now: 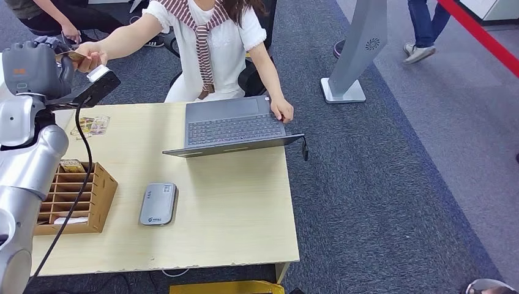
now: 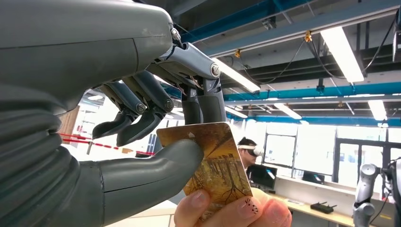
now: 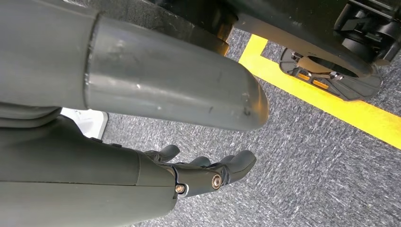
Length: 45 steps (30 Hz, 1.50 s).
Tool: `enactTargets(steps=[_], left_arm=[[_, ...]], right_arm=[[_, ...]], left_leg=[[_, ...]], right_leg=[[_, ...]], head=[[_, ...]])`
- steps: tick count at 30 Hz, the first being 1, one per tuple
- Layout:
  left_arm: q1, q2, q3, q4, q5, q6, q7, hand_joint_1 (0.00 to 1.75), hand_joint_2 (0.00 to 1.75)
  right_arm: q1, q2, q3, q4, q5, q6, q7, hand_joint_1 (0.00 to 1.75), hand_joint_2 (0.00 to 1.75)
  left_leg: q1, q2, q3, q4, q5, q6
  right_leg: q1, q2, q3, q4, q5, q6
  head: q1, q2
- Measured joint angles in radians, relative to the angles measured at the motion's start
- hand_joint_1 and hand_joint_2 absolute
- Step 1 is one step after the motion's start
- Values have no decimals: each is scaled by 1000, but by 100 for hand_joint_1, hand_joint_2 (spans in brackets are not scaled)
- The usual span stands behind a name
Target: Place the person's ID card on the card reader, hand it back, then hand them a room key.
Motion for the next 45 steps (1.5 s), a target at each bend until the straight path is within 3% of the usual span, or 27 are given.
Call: enactTargets(steps=[7,8,11,12,20,28,37,42,45], left_arm=[[-23,-12,-5,53,-3,-3,8,175,175],[-23,-13,-5,58,-2,-2,8,142,175],[-23,-15,-5,71,0,2,9,11,175],[-23,-16,-5,75,2,8,10,0,175],[6,8,-5,86,69,120,-33,0,175],[142,116,46,-36,265,153,-170,0,175],[258,192,105,-166,359,156,-218,0,175],[437,221,224,-350,613,116,-316,0,175],[586,220,344,-497,852,-6,-401,0,175]], right_arm=[[-2,2,0,0,0,0,1,0,0],[-2,2,0,0,0,0,1,0,0],[-2,3,1,0,-1,0,1,0,0],[-2,4,1,0,-2,0,1,0,0],[4,5,4,0,-13,-8,1,0,0],[24,6,4,0,-41,-27,-12,0,0],[31,6,4,0,-55,-36,-16,0,0],[42,6,-4,0,-87,-54,-35,0,0],[51,6,-13,0,-106,-62,-47,0,0]], left_leg=[[0,0,0,0,0,0],[0,0,0,0,0,0],[0,0,0,0,0,0],[0,0,0,0,0,0],[0,0,-1,0,0,0],[1,3,0,-1,-1,-1],[1,3,-1,-1,-1,-1],[0,10,1,-1,-3,-3],[1,10,2,-1,-5,-3]], right_leg=[[0,0,0,0,0,0],[0,0,0,0,0,0],[0,0,0,0,0,0],[0,0,0,0,0,0],[0,0,0,0,0,0],[0,3,-1,1,-1,-1],[0,3,-1,1,-1,-1],[-1,10,-1,1,-2,-2],[0,11,-2,1,-3,-3]], head=[[0,0],[0,0],[0,0],[0,0],[0,0],[0,0],[0,0],[0,0],[0,0]])
